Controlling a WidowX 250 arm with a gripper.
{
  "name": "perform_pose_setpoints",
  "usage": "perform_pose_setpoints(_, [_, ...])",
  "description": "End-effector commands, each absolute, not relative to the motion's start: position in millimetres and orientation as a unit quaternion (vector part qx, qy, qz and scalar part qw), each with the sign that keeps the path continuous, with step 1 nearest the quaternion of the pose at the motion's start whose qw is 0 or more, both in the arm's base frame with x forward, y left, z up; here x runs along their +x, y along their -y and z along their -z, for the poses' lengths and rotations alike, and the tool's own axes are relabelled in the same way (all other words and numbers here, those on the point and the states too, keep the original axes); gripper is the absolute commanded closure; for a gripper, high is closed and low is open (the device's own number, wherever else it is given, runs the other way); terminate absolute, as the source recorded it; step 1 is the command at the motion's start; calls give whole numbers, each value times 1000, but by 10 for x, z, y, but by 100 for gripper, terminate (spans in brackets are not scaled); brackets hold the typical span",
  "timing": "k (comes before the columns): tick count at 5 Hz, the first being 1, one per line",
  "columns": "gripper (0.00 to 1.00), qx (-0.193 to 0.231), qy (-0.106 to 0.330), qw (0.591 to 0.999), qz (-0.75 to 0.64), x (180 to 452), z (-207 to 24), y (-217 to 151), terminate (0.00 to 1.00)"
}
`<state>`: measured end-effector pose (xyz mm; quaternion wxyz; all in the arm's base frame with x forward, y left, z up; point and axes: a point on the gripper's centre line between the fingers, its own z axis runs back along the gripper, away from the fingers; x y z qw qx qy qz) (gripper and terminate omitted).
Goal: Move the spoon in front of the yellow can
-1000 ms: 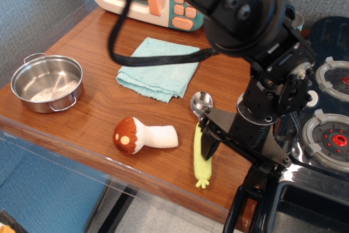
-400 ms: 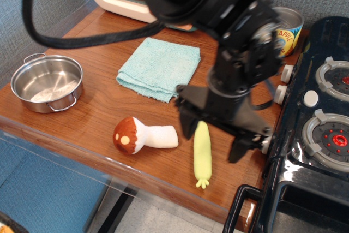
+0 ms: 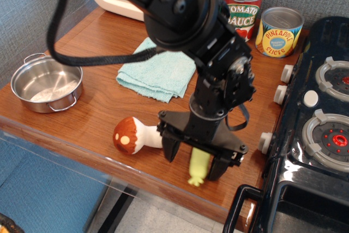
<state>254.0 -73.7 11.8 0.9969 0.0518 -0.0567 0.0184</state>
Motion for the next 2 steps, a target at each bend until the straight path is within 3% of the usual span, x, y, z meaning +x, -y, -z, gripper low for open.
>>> perform_pose_setpoints(1, [100,27,98,995,-21,2538,-140,723,0])
perform_pose_setpoints(2, [100,24,119,993,4,2583,-246,764,0])
